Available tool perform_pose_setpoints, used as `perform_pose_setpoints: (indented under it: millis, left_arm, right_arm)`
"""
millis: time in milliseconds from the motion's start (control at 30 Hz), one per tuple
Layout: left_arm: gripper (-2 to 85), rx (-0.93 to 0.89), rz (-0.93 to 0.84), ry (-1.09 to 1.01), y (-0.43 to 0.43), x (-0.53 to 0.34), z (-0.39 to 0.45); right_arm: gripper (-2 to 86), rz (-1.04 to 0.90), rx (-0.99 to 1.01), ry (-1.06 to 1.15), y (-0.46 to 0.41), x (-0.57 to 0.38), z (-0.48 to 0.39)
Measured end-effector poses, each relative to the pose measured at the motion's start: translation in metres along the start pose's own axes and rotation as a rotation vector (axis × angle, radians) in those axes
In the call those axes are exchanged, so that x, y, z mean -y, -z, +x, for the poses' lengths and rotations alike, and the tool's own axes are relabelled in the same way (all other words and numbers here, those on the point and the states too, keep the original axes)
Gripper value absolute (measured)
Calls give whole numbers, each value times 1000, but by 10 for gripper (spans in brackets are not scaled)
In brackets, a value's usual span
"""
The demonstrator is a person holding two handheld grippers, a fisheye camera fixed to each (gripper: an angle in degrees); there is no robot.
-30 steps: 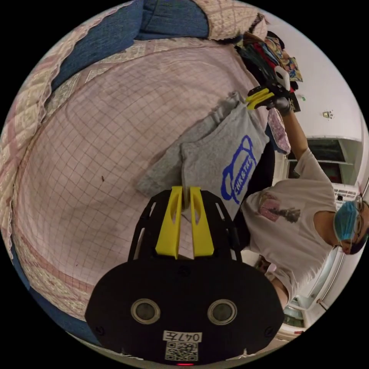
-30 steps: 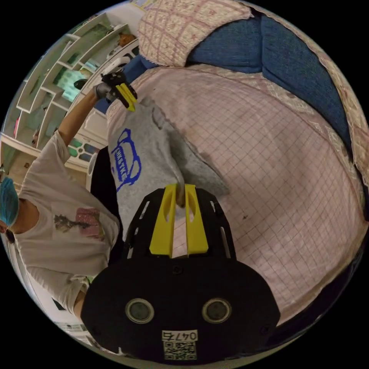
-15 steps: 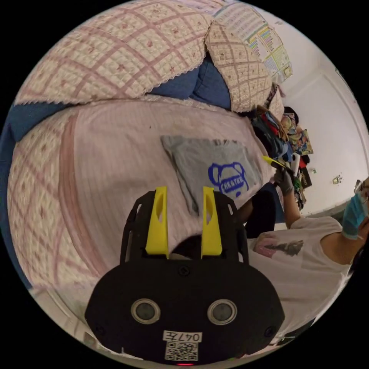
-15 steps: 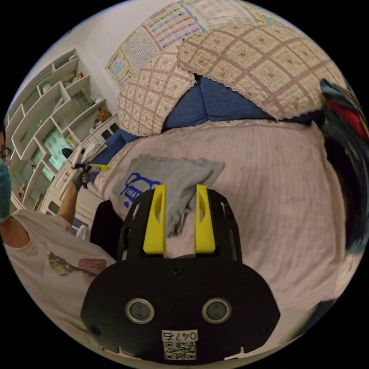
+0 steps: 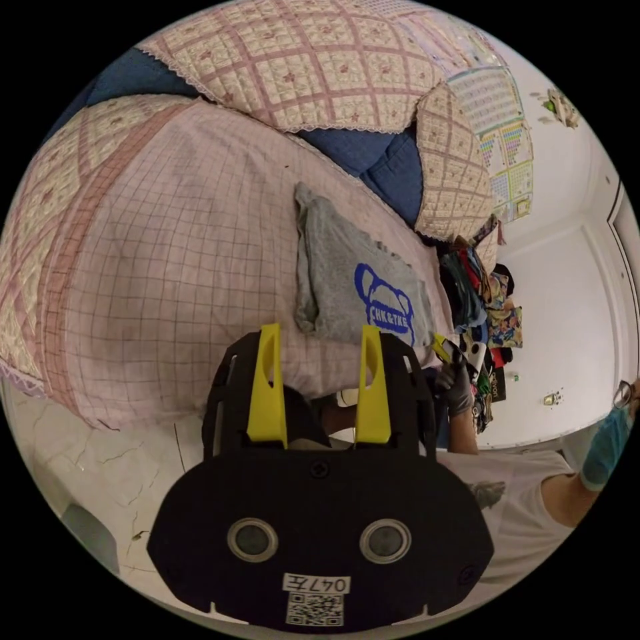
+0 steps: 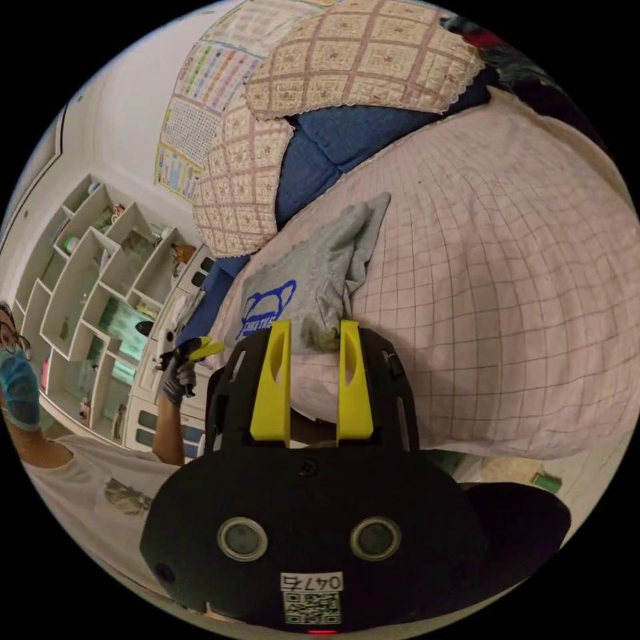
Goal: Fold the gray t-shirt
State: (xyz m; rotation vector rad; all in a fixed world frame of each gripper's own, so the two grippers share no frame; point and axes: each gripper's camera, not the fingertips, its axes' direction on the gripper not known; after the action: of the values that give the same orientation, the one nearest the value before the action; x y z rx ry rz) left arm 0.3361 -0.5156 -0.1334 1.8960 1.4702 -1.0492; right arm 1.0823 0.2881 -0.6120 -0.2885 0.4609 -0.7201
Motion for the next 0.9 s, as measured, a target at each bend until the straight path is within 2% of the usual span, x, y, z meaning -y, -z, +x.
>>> perform_pose_setpoints:
  millis: [400,533,633,667,767,900]
  left_arm:
    - [144,35,2,1,13,-51,-5]
    - [139,64,-11,-7,11,-61,1]
    - [114,101,-16,-46,16,-68,11]
    - [77,77,-6,-71,19,-71,17]
    - [7,19,38,-104,31,-76,29]
    - [-8,37,127,-171,55,-85,58]
  right_arm:
    - [59,79,-23,-90,48,-25,-26]
    - [42,109,63,-150,64,-22,-31]
    - [9,134,129,-139,78,-7,-51]
    - [7,142,123,-129,83,-3,-59]
    - [0,131,-14,14,111,30,-120]
    - [-1,134,-311,296,157,64,-233]
